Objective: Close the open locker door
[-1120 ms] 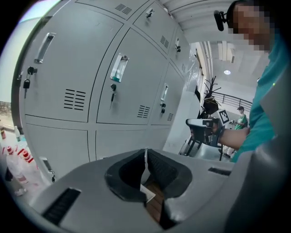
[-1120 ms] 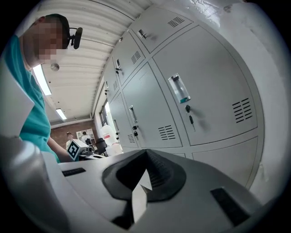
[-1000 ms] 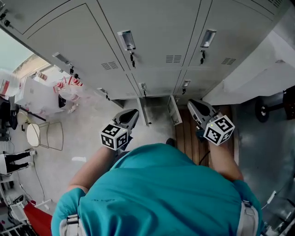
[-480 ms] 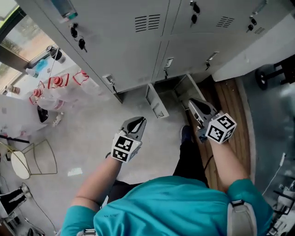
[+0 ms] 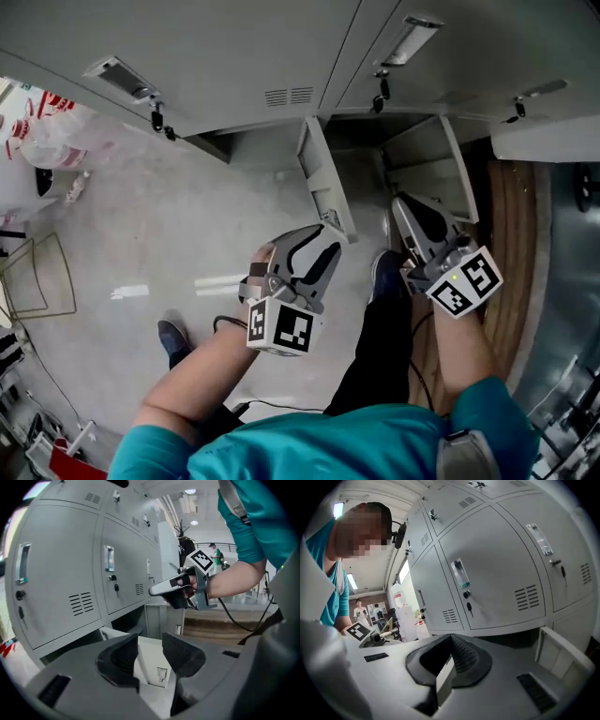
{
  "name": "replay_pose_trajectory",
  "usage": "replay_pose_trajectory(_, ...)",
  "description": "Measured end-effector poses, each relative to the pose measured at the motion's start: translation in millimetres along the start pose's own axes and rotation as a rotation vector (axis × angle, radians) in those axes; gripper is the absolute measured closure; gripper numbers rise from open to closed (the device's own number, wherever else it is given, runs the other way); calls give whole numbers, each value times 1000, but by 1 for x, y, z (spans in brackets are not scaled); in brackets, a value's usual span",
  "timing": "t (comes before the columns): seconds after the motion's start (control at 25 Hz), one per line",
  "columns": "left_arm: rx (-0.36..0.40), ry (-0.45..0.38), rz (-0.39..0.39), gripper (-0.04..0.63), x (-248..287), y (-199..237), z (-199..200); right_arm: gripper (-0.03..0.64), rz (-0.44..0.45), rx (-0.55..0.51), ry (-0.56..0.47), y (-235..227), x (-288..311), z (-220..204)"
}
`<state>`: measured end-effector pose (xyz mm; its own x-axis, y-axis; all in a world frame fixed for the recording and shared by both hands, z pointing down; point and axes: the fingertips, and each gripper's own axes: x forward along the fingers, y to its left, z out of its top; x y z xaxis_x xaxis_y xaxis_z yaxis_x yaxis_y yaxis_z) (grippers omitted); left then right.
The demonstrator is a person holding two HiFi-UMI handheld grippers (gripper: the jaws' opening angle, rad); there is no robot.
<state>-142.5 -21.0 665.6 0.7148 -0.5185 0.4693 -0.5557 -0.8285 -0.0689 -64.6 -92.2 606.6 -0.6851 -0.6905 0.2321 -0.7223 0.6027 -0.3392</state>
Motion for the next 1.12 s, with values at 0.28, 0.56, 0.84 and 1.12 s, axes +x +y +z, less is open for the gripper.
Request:
replay_pose_trajectory(0.28,328,36,-66,382,72,-48,-14,618,42,-8,-65,-41,7,-49)
replay_pose_trajectory(0.56,455,100,-50,402,81,-57,-33,618,65,-9,-37,-48,13,-64)
replay_pose_trajectory(0.84,430,87,-3,407,46,-41,-51,618,89,-14,-19,-37,24,-73)
replay_pose_trajectory(1.12,429,97,113,413,6,-3,-77,618,126,-22,1,-19,39,-83)
